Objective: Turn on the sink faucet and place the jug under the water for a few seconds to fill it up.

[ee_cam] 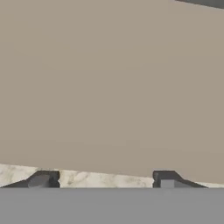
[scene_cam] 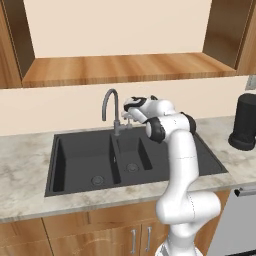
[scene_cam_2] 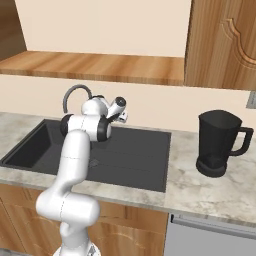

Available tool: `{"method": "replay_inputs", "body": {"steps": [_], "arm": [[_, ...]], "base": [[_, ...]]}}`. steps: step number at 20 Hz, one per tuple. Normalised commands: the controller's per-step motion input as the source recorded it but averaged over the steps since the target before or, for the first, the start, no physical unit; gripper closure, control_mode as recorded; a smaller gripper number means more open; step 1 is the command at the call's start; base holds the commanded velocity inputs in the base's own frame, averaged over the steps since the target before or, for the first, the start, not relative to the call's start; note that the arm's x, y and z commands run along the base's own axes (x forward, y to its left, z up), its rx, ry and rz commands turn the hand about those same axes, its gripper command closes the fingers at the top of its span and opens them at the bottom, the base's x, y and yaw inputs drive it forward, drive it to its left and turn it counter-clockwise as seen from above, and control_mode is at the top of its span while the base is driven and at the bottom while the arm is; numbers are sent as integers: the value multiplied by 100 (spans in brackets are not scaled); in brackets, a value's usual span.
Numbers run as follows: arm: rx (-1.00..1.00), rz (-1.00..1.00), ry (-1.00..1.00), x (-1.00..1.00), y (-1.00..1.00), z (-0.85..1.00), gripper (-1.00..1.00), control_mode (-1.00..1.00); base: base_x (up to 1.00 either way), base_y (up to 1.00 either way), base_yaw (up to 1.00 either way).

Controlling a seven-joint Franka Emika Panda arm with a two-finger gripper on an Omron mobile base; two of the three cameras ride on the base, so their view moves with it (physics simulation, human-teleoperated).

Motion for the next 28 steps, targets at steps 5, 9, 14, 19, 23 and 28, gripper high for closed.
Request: {"method": "replay_inputs", "body": {"steps": [5, 9, 14, 19, 23, 28], "arm": [[0, 0, 0, 4, -17, 0, 100, -100], [0, -3, 0, 0, -50, 0, 100, -100], [1, -10, 0, -2, -68, 0, 100, -100], [2, -17, 0, -8, -73, -1, 100, -100], [1, -18, 1, -14, -74, -6, 100, -100], [4, -19, 1, -20, -73, -2, 100, -100]], "base": [[0, 0, 0], [0, 0, 0], [0, 0, 0], [0, 0, 0], [0, 0, 0], [0, 0, 0]]}}
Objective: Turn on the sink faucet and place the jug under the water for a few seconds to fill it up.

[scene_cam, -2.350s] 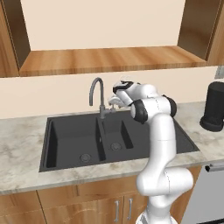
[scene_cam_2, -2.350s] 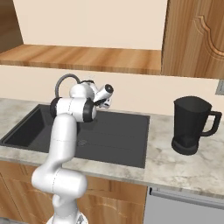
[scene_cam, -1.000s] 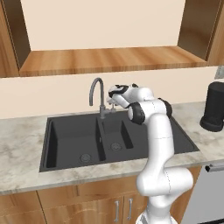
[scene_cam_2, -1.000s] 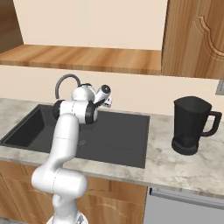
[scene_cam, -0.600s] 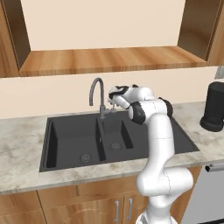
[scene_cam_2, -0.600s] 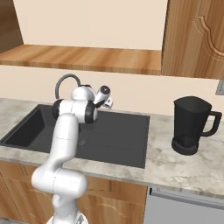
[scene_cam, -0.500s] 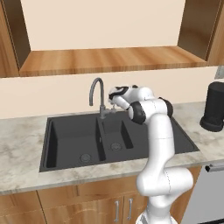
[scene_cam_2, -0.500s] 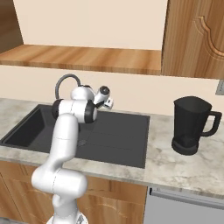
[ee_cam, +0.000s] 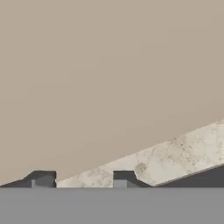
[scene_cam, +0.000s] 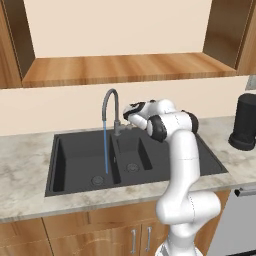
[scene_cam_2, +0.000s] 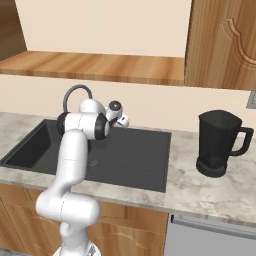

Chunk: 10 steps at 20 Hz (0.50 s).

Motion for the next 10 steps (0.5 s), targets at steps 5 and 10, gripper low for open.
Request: {"method": "replay_inputs", "body": {"steps": [5, 10], "arm": [[13, -26, -7, -37, -44, 51, -100, -100], [10, -23, -14, -37, -33, 96, -100, -100]], "base": [[0, 0, 0], [0, 0, 0]]}}
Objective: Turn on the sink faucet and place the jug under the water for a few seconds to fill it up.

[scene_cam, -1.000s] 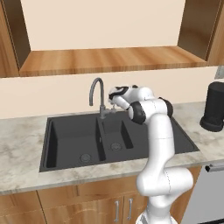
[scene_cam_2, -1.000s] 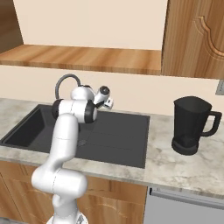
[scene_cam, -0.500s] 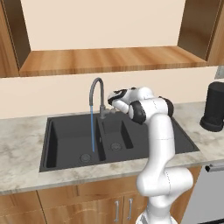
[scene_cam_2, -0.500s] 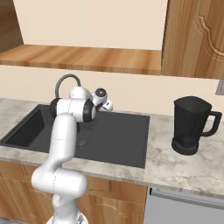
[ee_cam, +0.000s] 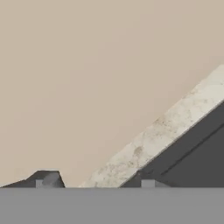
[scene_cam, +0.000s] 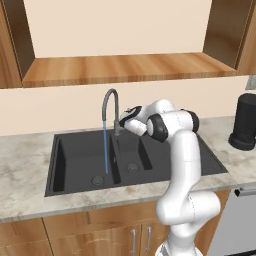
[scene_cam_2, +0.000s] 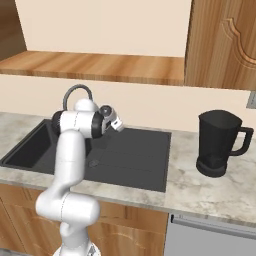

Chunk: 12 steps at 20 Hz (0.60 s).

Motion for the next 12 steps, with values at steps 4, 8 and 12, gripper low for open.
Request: {"method": "replay_inputs", "body": {"steps": [4, 8, 12], "arm": [[12, -18, -10, -15, -44, 100, -100, -100], [1, -2, 0, 1, 0, 13, -100, -100], [6, 0, 0, 0, -27, 56, -100, -100]], "base": [[0, 0, 0], [0, 0, 0], [0, 0, 0]]}}
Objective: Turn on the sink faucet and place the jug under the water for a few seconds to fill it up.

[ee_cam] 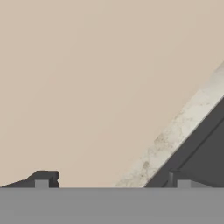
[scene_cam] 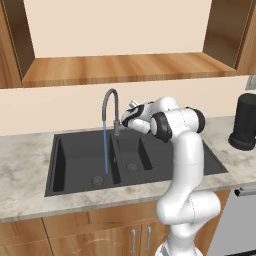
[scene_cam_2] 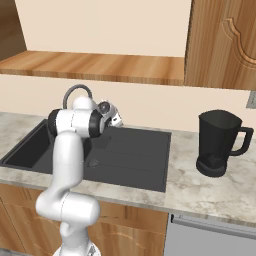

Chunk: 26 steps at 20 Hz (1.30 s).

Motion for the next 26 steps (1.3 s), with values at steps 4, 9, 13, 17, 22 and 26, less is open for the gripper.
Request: {"method": "replay_inputs", "body": {"steps": [4, 9, 13, 17, 22, 26], "arm": [[8, 0, 0, -19, -24, 98, -100, -100], [10, 0, 3, -90, -30, 94, -100, -100], [3, 0, 11, -100, -32, 74, -100, -100], [0, 4, 18, -100, -27, 59, -100, -100], [0, 11, 26, -100, -11, 58, -100, -100], [0, 13, 36, -100, -1, 80, -100, -100]], "base": [[0, 0, 0], [0, 0, 0], [0, 0, 0], [0, 0, 0], [0, 0, 0], [0, 0, 0]]}}
